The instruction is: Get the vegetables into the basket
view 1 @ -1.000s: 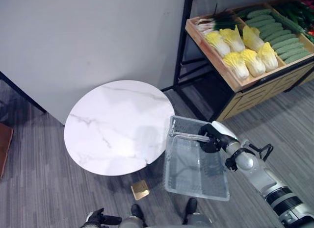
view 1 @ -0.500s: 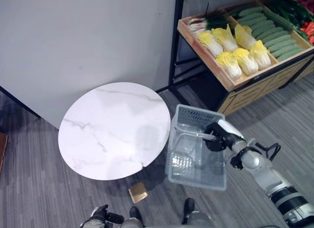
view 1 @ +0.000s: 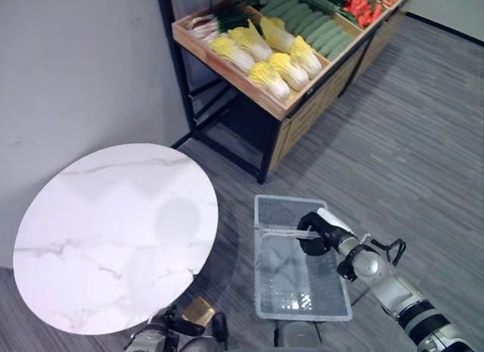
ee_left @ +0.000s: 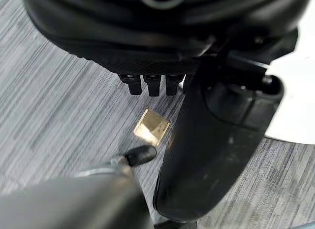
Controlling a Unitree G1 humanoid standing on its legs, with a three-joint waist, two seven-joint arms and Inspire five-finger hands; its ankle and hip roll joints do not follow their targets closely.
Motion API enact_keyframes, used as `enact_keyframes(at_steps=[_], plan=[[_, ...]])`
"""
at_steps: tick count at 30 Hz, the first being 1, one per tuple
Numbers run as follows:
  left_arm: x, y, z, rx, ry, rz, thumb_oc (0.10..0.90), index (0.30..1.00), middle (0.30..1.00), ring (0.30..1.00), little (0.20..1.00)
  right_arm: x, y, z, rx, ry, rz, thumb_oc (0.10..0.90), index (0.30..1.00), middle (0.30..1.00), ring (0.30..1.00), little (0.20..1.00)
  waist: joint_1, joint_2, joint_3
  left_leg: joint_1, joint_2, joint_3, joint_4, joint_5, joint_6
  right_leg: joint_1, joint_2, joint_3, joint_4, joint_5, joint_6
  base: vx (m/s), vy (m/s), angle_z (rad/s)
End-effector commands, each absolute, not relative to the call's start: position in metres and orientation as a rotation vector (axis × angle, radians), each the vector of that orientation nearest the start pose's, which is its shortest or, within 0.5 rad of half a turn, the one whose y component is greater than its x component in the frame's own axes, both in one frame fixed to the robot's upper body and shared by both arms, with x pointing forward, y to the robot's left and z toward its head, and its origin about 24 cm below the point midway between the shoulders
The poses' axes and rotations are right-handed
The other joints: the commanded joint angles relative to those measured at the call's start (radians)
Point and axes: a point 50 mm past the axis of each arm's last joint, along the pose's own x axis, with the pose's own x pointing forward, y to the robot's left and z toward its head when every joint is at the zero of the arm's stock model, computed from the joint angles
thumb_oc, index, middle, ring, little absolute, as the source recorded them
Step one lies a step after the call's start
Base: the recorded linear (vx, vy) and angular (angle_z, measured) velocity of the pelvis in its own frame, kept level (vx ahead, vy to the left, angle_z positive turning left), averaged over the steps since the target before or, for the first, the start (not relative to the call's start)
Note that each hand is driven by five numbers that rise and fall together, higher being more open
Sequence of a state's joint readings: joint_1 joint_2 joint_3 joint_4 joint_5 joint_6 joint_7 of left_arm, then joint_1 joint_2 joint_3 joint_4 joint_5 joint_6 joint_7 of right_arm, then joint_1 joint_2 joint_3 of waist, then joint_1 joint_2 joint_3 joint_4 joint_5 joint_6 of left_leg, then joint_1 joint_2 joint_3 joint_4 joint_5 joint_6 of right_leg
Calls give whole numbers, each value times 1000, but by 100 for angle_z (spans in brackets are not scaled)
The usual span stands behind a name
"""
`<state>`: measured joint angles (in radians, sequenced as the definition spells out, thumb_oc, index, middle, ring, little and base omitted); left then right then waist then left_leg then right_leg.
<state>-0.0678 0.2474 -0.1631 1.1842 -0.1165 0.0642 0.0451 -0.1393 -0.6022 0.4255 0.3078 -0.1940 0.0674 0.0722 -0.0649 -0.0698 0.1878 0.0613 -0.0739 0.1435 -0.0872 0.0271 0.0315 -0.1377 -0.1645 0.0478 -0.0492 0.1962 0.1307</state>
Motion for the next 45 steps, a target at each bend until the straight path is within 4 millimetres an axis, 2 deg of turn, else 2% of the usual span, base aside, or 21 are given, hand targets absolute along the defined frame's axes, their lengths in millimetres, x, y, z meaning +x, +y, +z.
enact_keyframes(at_steps=[1, 3, 4, 5, 6, 7, 10, 11, 13, 16, 23, 28, 30, 31, 32, 33, 34, 35, 37, 40, 45], plan=[[121, 241, -151, 296, 1169, 107, 900, 1000, 1000, 1000, 1000, 305, -189, 73, -849, -34, 303, 400, 300, 300, 300, 300, 40, -10, 17, -30, 41, 77, 183, -168, -39, -66, -1, 16, 53, 36, 97, -140, 72, -79], [124, 245, -149, 286, 1149, 128, 900, 1000, 1000, 1000, 1000, 305, -186, 71, -834, -36, 302, 400, 300, 300, 300, 300, 45, -13, 22, -41, 51, 118, 177, -156, -41, -95, -14, -19, 42, 82, 110, -115, -22, -66], [125, 248, -147, 286, 1142, 135, 900, 1000, 1000, 1000, 1000, 305, -184, 72, -834, -42, 302, 400, 300, 300, 300, 300, 55, -8, 24, -48, 69, 136, 174, -145, -46, -98, -22, -72, 44, 70, 107, -90, -52, -50], [125, 248, -147, 286, 1142, 136, 900, 1000, 1000, 1000, 1000, 305, -184, 72, -834, -42, 302, 400, 300, 300, 300, 300, 55, -9, 23, -49, 69, 135, 173, -144, -46, -99, -23, -72, 44, 70, 107, -186, -26, -82], [127, 251, -145, 283, 1126, 151, 900, 1000, 1000, 1000, 1000, 305, -181, 70, -835, -43, 303, 400, 300, 300, 300, 300, 88, 14, 20, -65, 112, 179, 164, -115, -54, -67, -62, -227, 78, 13, 94, -145, -11, -79], [127, 251, -145, 283, 1125, 152, 900, 1000, 1000, 1000, 1000, 305, -180, 70, -835, -44, 303, 400, 300, 300, 300, 300, 85, 10, 18, -69, 108, 177, 162, -108, -54, -72, -65, -228, 78, 15, 92, -233, 24, -71], [126, 256, -144, 284, 1125, 163, 900, 1000, 1000, 1000, 1000, 305, -175, 66, -794, -35, 318, 400, 300, 300, 300, 300, 119, 22, -5, -79, 130, 225, 120, -64, -51, 23, -66, -249, 157, -75, 74, -144, 26, -67], [126, 256, -144, 284, 1126, 163, 900, 1000, 1000, 1000, 1000, 305, -175, 66, -794, -35, 318, 400, 300, 300, 300, 300, 120, 22, -4, -77, 130, 226, 120, -64, -51, 24, -66, -248, 158, -76, 75, -96, -37, -37], [119, 257, -146, 277, 1157, 166, 900, 1000, 1000, 1000, 1000, 305, -173, 64, -776, -26, 321, 400, 300, 300, 300, 300, 156, 6, -31, -83, 137, 271, 122, -54, -61, 93, -79, -313, 104, -73, 82, -52, -71, -47], [110, 256, -150, 264, 1200, 178, 900, 1000, 1000, 1000, 1000, 303, -175, 62, -773, -18, 321, 400, 300, 300, 300, 300, 149, 1, -43, -65, 142, 288, 111, -47, -71, 83, -73, -323, 72, -58, 84, 45, -69, -75], [101, 248, -156, 282, 1262, 141, 900, 1000, 1000, 1000, 1000, 292, -192, 56, -781, 29, 298, 400, 300, 300, 300, 300, 109, 7, -50, -25, 166, 275, 98, -35, -102, 121, -30, -326, 10, -77, 61, 65, -89, -3], [104, 248, -156, 282, 1260, 148, 900, 1000, 1000, 1000, 1000, 283, -207, 47, -798, 81, 259, 400, 300, 300, 300, 300, 89, 14, -42, -26, 198, 255, 121, -32, -120, 118, 6, -306, 32, -122, 34, 56, -152, 7], [110, 246, -154, 280, 1242, 144, 900, 1000, 1000, 1000, 1000, 280, -215, 37, -797, 129, 219, 400, 300, 300, 300, 300, 91, 7, -19, -102, 238, 209, 301, 0, -149, 124, 32, -291, 38, -138, -2, 18, -225, 6], [114, 245, -153, 277, 1223, 147, 900, 1000, 1000, 1000, 1000, 279, -217, 34, -770, 145, 196, 400, 300, 300, 300, 300, 103, 2, 0, -133, 243, 156, 391, 14, -160, 135, 43, -279, 34, -139, -15, 6, -138, -3], [117, 243, -153, 272, 1214, 146, 900, 1000, 1000, 1000, 1000, 278, -219, 33, -773, 148, 191, 400, 300, 300, 300, 300, 107, 0, 6, -161, 236, 120, 402, 29, -163, 139, 46, -280, 27, -137, -17, 11, -79, -19], [117, 243, -153, 272, 1214, 146, 900, 1000, 1000, 1000, 1000, 278, -219, 33, -773, 148, 191, 400, 300, 300, 300, 300, 106, -1, 5, -163, 235, 119, 401, 30, -163, 138, 45, -280, 27, -137, -17, 81, 87, -51], [121, 237, -153, 246, 1198, 151, 900, 1000, 1000, 1000, 1000, 278, -224, 23, -784, 198, 167, 400, 300, 300, 300, 300, 134, -5, 4, -192, 156, -66, 236, -20, -145, 145, 36, -238, -3, -134, 9, 116, 154, -56], [123, 237, -152, 262, 1187, 146, 900, 1000, 1000, 1000, 1000, 277, -227, 18, -787, 221, 157, 400, 300, 300, 300, 300, 137, -1, -1, -208, 172, -106, 180, 9, -148, 143, 35, -219, -5, -134, 19, 166, 260, -85], [127, 232, -152, 287, 1167, 120, 900, 1000, 1000, 1000, 1000, 274, -233, 4, -782, 289, 131, 400, 300, 300, 300, 300, 135, 10, 3, -220, 157, -146, 169, 14, -141, 125, 13, -183, 18, -141, 33, 85, 244, -72], [127, 231, -152, 313, 1169, 86, 900, 1000, 1000, 1000, 1000, 264, -239, -16, -756, 383, 111, 400, 300, 300, 300, 300, 118, 18, 4, -193, 145, -96, 143, 4, -122, 103, -16, -159, 41, -133, 47, 14, 252, -59], [132, 244, -147, 371, 1144, 87, 900, 1000, 1000, 1000, 1000, 247, -245, -50, -728, 548, 86, 400, 300, 300, 300, 300, 124, 5, 3, -135, 121, -8, 84, 2, -89, 54, -40, -108, 74, -93, 79, 16, 187, -65]])
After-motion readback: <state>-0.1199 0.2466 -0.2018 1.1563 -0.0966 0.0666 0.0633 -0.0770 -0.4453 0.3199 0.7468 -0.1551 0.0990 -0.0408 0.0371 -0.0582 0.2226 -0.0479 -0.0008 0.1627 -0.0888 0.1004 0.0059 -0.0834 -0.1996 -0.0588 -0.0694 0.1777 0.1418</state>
